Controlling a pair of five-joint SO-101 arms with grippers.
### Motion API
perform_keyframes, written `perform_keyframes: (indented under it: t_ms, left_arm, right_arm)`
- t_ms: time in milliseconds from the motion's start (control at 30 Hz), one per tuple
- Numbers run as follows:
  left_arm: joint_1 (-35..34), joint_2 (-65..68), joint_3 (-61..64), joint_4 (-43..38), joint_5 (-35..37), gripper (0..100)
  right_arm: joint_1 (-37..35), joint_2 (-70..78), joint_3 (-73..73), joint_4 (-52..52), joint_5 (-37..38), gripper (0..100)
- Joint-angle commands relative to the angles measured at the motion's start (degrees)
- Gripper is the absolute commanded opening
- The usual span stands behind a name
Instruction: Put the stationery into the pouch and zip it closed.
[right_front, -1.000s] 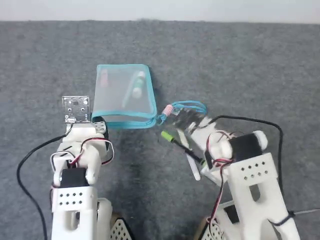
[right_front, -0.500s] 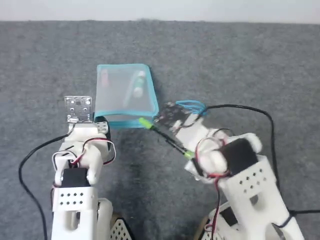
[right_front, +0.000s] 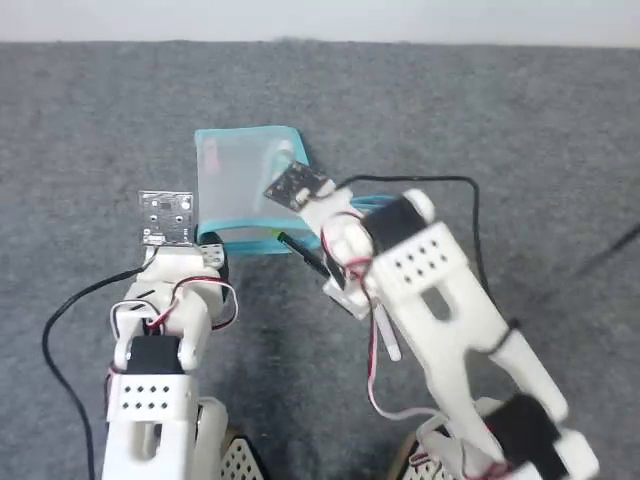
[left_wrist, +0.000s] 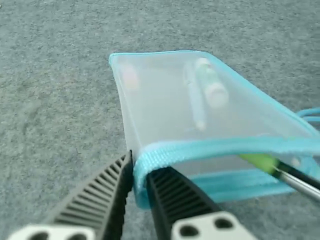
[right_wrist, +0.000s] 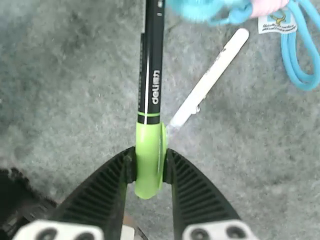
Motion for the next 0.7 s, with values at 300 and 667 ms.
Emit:
perform_keyframes:
  t_ms: [300,667]
  left_arm:
    - [14.51,-1.32,-1.27,-0.18,0.62,1]
    - [19.43,-1.32,-0.31,-0.35,-0.88,1]
  right_arm:
    - [5.41,16.92,-20.31,-0.22,-3.6,0.7]
    - [5.32,33.89,-45.45,7.25,-13.45,0.8]
